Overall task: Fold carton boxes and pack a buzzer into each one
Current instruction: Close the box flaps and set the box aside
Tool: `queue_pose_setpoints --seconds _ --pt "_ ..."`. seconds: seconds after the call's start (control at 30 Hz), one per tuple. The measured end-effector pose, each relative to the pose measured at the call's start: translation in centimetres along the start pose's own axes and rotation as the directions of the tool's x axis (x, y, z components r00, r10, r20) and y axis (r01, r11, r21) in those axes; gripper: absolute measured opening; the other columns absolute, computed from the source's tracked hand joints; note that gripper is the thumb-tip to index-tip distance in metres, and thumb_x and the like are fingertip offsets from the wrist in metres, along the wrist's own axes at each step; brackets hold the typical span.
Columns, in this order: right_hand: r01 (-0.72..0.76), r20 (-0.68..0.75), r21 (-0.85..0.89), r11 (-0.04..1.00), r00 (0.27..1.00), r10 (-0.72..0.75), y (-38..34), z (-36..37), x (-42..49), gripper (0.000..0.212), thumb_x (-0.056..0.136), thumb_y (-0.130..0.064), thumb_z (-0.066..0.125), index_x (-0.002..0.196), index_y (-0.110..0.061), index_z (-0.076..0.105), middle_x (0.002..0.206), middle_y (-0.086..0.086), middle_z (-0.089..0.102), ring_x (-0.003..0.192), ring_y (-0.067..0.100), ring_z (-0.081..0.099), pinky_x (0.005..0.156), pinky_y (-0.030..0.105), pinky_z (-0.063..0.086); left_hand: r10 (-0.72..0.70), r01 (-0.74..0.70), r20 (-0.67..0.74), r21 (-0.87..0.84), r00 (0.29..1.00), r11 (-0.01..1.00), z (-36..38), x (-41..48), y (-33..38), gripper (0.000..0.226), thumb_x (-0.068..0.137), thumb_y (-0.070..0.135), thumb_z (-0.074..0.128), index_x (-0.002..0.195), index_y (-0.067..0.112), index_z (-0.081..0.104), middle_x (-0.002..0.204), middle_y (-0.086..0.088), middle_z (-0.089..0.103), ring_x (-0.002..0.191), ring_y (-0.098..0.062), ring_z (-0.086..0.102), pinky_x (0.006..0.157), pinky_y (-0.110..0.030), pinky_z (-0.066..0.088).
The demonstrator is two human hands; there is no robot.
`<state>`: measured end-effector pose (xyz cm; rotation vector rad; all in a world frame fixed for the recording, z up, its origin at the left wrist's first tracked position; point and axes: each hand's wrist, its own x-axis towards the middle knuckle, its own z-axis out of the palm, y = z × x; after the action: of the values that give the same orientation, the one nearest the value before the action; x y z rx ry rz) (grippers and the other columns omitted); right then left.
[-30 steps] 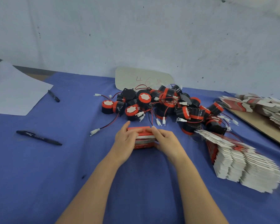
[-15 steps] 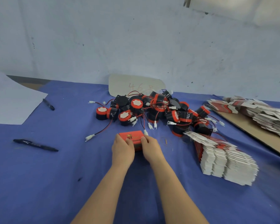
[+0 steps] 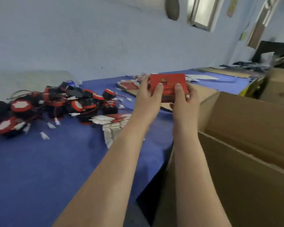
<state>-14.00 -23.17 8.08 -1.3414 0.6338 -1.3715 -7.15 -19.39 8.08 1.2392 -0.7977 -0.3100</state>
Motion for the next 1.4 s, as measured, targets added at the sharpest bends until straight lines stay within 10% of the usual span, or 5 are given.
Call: queue_pose_setpoints --seconds 0.2,0.33,0.67,0.97,1.4 --pt "0.021 -0.353 -0.686 0.727 0.864 -0.358 -1.3 -13.3 1.6 0.049 0.096 -0.01 0.045 0.144 -0.011 0.035 0.155 0.008 0.026 0.147 0.025 0.006 0.115 0.021 -0.001 -0.24 0.208 0.463 0.119 0.853 0.971 14.4 -4.4 -0.5 0.057 0.102 0.039 0.038 0.152 0.019 0.02 0.154 -0.002 0.031 0.141 -0.02 0.029 0.111 -0.032 0.025" --pt "0.359 -0.239 -0.371 0.856 0.854 -0.462 -0.7 -10.8 0.8 0.032 0.093 -0.007 0.045 0.122 -0.014 0.057 0.113 -0.004 0.064 0.107 0.002 0.056 0.095 0.012 0.04 -0.036 0.049 0.243 -0.049 0.969 0.998 12.6 -3.6 -0.8 0.039 0.101 0.025 0.044 0.137 0.011 0.043 0.138 -0.007 0.05 0.128 -0.02 0.046 0.106 -0.029 0.036" --pt "0.192 0.472 -0.669 0.718 0.856 0.21 9.5 6.4 1.2 0.028 0.096 -0.019 0.045 0.114 -0.007 0.064 0.118 0.011 0.065 0.114 0.028 0.055 0.09 0.031 0.042 -0.158 0.488 -0.537 0.555 0.829 0.674 -11.9 3.3 -7.9 0.048 0.092 0.027 0.053 0.134 0.005 0.048 0.143 -0.02 0.038 0.128 -0.041 0.04 0.109 -0.044 0.033" --pt "0.204 0.357 -0.913 0.352 0.818 0.451 12.9 11.9 2.8 0.034 0.094 -0.033 0.048 0.121 -0.014 0.052 0.129 0.012 0.056 0.124 0.036 0.045 0.11 0.054 0.024 -0.398 0.572 -0.443 0.387 0.803 0.724 -14.4 2.9 -11.6 0.028 0.095 0.021 0.048 0.114 0.005 0.062 0.113 -0.016 0.062 0.107 -0.037 0.055 0.083 -0.036 0.043" --pt "0.05 0.288 -0.492 0.869 0.951 0.109 11.1 11.8 2.7 0.043 0.091 -0.006 0.052 0.133 -0.011 0.046 0.13 0.009 0.051 0.091 0.017 0.053 0.075 0.022 0.035 -0.435 0.539 -0.372 0.247 0.82 0.805 -13.6 2.9 -10.7 0.034 0.094 0.02 0.042 0.069 -0.002 0.035 0.101 -0.038 0.047 0.087 -0.047 0.038 0.077 -0.042 0.039"
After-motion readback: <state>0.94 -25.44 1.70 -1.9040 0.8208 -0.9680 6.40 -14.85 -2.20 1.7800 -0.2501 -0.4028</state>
